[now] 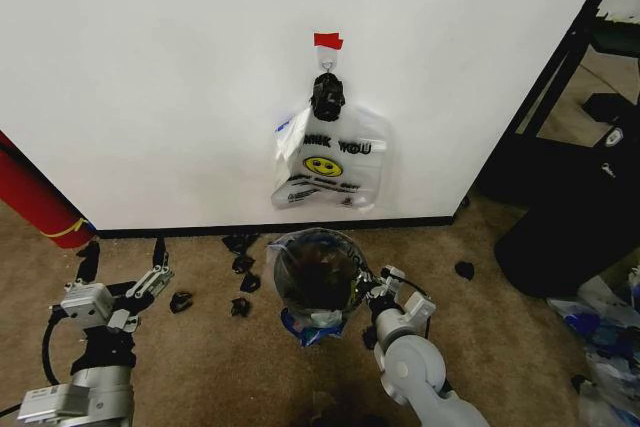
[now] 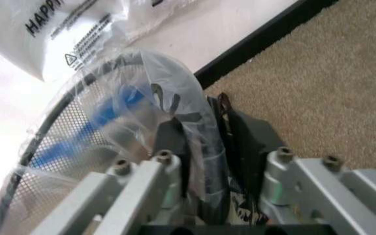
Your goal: Pick up the garbage bag from the wall and place it over the trash bin.
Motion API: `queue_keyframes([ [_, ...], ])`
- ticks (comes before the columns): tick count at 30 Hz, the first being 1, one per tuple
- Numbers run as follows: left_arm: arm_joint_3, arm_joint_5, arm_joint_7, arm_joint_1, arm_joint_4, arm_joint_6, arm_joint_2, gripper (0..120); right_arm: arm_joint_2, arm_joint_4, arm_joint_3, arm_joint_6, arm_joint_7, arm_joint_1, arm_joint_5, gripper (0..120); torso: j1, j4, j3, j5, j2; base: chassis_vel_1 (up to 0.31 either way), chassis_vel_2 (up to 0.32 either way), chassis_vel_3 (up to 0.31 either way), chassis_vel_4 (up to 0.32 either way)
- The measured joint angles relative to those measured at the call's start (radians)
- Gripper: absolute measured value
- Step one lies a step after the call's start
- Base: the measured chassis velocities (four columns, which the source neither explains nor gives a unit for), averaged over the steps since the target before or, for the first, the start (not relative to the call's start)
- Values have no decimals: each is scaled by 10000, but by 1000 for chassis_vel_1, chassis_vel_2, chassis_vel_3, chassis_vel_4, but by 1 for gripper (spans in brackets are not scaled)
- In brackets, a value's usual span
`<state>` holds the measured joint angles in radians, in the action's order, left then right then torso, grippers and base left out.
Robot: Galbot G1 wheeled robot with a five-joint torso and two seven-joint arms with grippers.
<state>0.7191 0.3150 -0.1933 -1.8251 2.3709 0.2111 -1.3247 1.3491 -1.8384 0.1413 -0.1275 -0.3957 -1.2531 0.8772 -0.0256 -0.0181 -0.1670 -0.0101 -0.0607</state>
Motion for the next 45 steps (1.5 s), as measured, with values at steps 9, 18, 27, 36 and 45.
queue_keyframes([
  [9,-140,-93,-11,27,-16,-37,-6,100,-44,-119,33,33,27,-70,-6,57,0,0,0,0,0,0,0,0,0],
  [18,-103,-31,-31,30,16,-43,23,100,-73,-157,6,47,114,-99,-40,88,0,0,0,0,0,0,0,0,0],
  [27,-185,-75,-32,54,12,-42,14,100,-257,-327,-23,452,745,-345,-1147,100,0,0,0,1,0,0,0,0,0],
  [36,-577,-622,-86,144,-184,12,-148,100,-684,-1537,507,2314,1640,-1385,-4087,100,0,0,0,1,0,0,0,0,0],
  [45,-1012,-1248,-157,148,-207,180,-349,100,-599,-2742,2409,4449,2134,-3638,-6979,100,0,-2,0,1,0,0,0,0,0],
])
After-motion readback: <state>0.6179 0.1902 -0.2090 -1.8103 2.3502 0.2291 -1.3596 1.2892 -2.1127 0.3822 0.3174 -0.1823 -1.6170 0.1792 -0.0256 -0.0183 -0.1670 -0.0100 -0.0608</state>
